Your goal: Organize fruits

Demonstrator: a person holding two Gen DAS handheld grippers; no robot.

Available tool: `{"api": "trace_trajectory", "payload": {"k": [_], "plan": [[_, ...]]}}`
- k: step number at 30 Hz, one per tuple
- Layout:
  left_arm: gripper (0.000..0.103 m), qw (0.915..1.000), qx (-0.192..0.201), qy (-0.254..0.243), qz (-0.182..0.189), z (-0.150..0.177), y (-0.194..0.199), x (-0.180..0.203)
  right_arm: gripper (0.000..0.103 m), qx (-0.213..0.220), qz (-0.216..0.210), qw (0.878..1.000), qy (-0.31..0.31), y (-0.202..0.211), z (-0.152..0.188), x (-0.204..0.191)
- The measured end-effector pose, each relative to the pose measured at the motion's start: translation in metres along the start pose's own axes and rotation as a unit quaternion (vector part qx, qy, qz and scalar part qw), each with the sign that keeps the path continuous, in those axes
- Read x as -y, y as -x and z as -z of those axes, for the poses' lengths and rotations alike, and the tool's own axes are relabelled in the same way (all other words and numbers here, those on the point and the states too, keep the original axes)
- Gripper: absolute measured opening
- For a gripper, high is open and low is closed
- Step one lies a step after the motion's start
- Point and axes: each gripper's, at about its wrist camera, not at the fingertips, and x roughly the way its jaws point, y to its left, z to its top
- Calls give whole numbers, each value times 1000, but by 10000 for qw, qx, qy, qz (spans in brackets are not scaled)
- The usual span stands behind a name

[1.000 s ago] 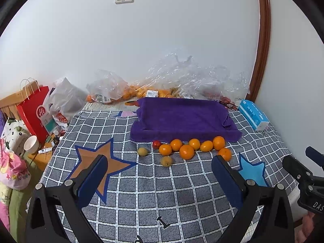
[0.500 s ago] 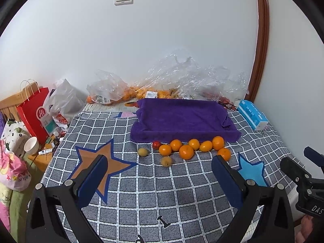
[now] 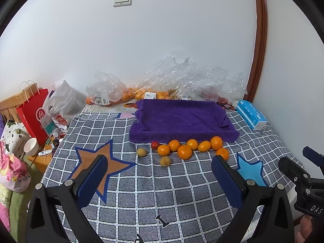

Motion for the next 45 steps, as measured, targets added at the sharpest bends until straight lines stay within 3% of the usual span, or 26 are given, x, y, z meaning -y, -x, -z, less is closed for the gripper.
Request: {"api": "trace_trajectory", "payload": {"k": [32,45], "plan": [[103,10000,63,-20,39,-4,3,5,103,37,-40,10000,34,0,0,-3],[103,9999,-143,19,69,-5,-31,-7,103,-333,-90,9993,-113,-57,0,-2]]}}
